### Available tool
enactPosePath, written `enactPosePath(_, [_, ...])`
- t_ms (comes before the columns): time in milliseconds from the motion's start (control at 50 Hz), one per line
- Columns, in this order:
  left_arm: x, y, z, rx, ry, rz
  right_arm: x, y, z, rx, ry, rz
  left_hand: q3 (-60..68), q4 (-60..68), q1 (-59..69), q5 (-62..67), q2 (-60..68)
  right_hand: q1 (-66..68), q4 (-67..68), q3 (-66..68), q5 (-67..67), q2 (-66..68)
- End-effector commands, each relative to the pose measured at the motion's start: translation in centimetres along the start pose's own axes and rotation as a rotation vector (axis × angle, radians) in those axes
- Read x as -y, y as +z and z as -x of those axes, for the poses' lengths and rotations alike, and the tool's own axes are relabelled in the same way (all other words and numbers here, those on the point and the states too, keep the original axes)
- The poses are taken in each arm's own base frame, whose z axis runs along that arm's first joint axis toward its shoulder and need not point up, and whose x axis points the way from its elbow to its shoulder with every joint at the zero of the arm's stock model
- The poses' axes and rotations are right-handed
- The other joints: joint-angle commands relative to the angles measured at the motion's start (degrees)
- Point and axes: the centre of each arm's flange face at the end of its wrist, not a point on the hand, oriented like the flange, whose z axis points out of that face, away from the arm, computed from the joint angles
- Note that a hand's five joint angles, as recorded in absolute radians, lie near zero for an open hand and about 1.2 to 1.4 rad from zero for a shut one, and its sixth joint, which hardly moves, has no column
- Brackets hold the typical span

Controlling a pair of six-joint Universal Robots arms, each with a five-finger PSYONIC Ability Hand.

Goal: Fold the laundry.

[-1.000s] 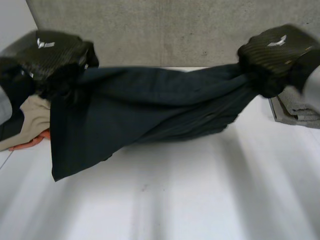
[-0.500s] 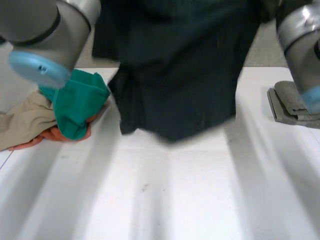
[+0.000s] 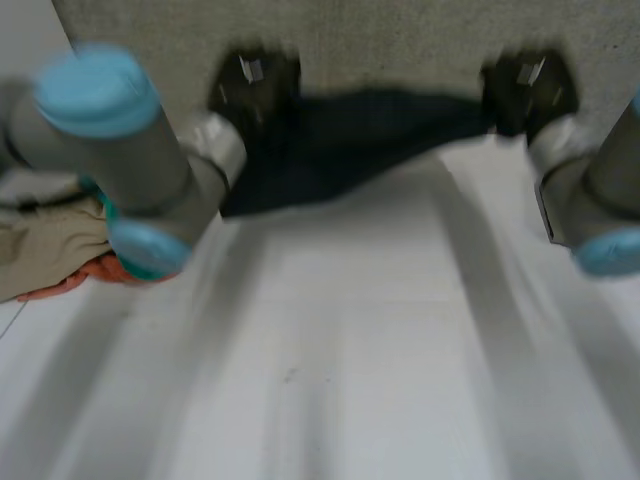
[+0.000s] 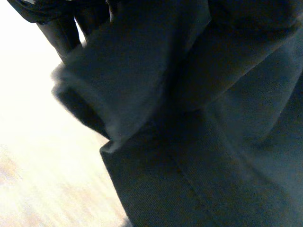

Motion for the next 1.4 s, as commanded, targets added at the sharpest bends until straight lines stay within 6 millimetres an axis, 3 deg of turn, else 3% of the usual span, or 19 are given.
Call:
enactPosePath(20, [-11.0,-5.3,-4.4,-0.099,0.004,0.367,-10.4,-5.5,5.0,0.204,-0.094,0.333,11.8,11.5,14.7,12.2,11.2,16.8,11.3,12.0,12.9,12.6])
enactPosePath(140, [-9.9,-8.6,-5.1,-0.140,0.054,0.500,-10.3,-9.3,5.6,0.302,-0.144,0.441,11.8,11.5,14.7,12.2,11.2,16.8,11.3,12.0,12.9,12.6])
enactPosePath(240, [-7.3,-12.2,-6.6,-0.225,0.082,0.590,-7.5,-12.8,4.6,0.409,-0.223,0.504,11.8,11.5,14.7,12.2,11.2,16.8,11.3,12.0,12.9,12.6])
enactPosePath(340, [-5.2,-17.2,-8.1,-0.320,0.135,0.740,-5.4,-16.4,2.6,0.528,-0.310,0.624,11.8,11.5,14.7,12.2,11.2,16.8,11.3,12.0,12.9,12.6])
enactPosePath(420, [-4.5,-20.5,-8.6,-0.373,0.212,0.876,-4.7,-18.3,1.5,0.622,-0.353,0.721,11.8,11.5,14.7,12.2,11.2,16.8,11.3,12.0,12.9,12.6])
enactPosePath(500, [-4.2,-21.4,-8.7,-0.395,0.268,0.930,-4.3,-18.5,1.2,0.665,-0.362,0.721,11.8,11.5,14.7,12.2,11.2,16.8,11.3,12.0,12.9,12.6])
enactPosePath(540, [-4.0,-20.9,-8.7,-0.388,0.280,0.915,-4.1,-18.0,1.2,0.645,-0.355,0.697,11.8,11.5,14.7,12.2,11.2,16.8,11.3,12.0,12.9,12.6])
enactPosePath(620, [-3.0,-18.0,-8.2,-0.327,0.261,0.810,-4.1,-16.2,1.5,0.563,-0.296,0.628,11.8,11.5,14.7,12.2,11.2,16.8,11.3,12.0,12.9,12.6])
enactPosePath(640, [-2.8,-16.0,-7.7,-0.282,0.240,0.741,-4.0,-15.3,1.8,0.529,-0.270,0.592,11.8,11.5,14.7,12.2,11.2,16.8,11.3,12.0,12.9,12.6])
enactPosePath(760, [-2.5,-9.6,-5.7,-0.147,0.201,0.536,-3.9,-11.3,2.5,0.381,-0.197,0.433,11.8,11.5,14.7,12.2,11.2,16.8,11.3,12.0,12.9,12.6])
enactPosePath(880, [-4.6,-3.7,-4.4,-0.048,0.198,0.410,-5.0,-6.3,3.2,0.190,-0.177,0.274,11.8,11.5,14.7,12.2,11.2,16.8,11.3,12.0,12.9,12.6])
enactPosePath(1020, [-7.1,0.6,-4.0,0.008,0.205,0.322,-8.3,-1.8,5.0,0.092,-0.259,0.180,11.8,11.5,14.7,12.2,11.2,16.8,11.3,12.0,12.9,12.6])
enactPosePath(1060, [-7.6,1.3,-4.1,0.014,0.206,0.306,-9.2,-1.0,5.4,0.084,-0.280,0.173,5.9,5.5,8.7,6.2,5.2,16.8,11.3,12.0,12.9,12.6])
enactPosePath(1080, [-7.8,1.5,-4.2,0.017,0.205,0.299,-9.6,-0.6,5.6,0.079,-0.290,0.167,-7.5,-7.9,-4.6,-7.1,-8.1,16.8,11.3,12.0,12.9,12.6])
enactPosePath(1100, [-8.1,1.9,-4.2,0.026,0.207,0.287,-10.5,0.1,6.0,0.071,-0.304,0.156,-44.5,-44.8,-41.6,-44.1,-45.1,-17.0,-22.5,-21.9,-21.0,-21.3])
enactPosePath(1120, [-8.2,2.1,-4.2,0.033,0.208,0.285,-11.0,0.5,6.3,0.067,-0.311,0.148,-58.2,-58.5,-55.3,-57.8,-58.8,-36.9,-42.3,-41.7,-40.8,-41.1])
enactPosePath(1140, [-8.3,2.2,-4.2,0.043,0.209,0.281,-11.4,0.9,6.4,0.060,-0.315,0.138,-58.2,-58.5,-55.3,-57.8,-58.8,-51.2,-56.7,-56.0,-55.2,-55.4])
enactPosePath(1260, [-6.8,2.6,-2.5,0.191,0.185,0.266,-11.5,2.8,5.8,-0.016,-0.299,0.091,-58.2,-58.5,-55.3,-57.8,-58.8,-53.2,-58.7,-58.0,-57.1,-57.4])
enactPosePath(1400, [-4.4,0.5,-2.4,0.182,0.132,0.311,-6.8,0.3,2.9,-0.022,-0.142,0.184,-58.2,-58.5,-55.3,-57.8,-58.8,-53.2,-58.7,-58.0,-57.1,-57.4])
